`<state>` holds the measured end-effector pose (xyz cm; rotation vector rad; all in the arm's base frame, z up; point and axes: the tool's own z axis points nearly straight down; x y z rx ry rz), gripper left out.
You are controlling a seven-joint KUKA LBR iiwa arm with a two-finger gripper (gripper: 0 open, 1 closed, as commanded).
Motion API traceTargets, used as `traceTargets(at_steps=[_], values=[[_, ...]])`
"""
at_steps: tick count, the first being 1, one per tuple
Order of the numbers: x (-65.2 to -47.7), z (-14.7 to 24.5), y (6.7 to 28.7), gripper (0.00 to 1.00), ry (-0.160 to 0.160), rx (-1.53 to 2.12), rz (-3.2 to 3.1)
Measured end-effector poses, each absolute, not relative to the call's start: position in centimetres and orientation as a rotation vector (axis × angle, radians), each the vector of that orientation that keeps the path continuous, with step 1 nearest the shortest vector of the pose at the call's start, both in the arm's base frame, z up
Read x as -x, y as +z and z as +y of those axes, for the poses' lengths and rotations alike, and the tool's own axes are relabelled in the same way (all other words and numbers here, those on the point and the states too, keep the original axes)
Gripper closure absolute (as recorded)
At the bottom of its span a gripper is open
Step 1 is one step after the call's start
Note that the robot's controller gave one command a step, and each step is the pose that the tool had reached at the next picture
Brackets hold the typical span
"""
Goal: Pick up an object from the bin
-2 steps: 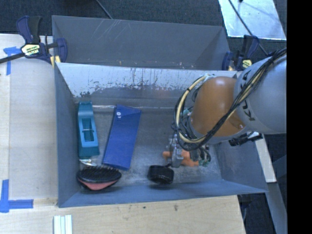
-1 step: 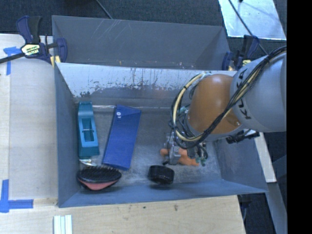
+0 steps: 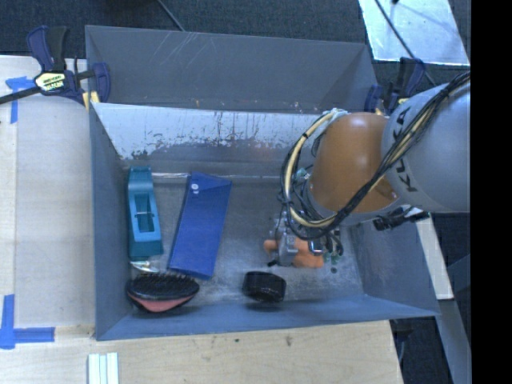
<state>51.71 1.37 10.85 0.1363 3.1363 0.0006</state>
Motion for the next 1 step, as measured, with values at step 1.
traceTargets(at_steps=[1], values=[[-51.33,1.86,14.07,1.00,0.001,-0.127,3.136]])
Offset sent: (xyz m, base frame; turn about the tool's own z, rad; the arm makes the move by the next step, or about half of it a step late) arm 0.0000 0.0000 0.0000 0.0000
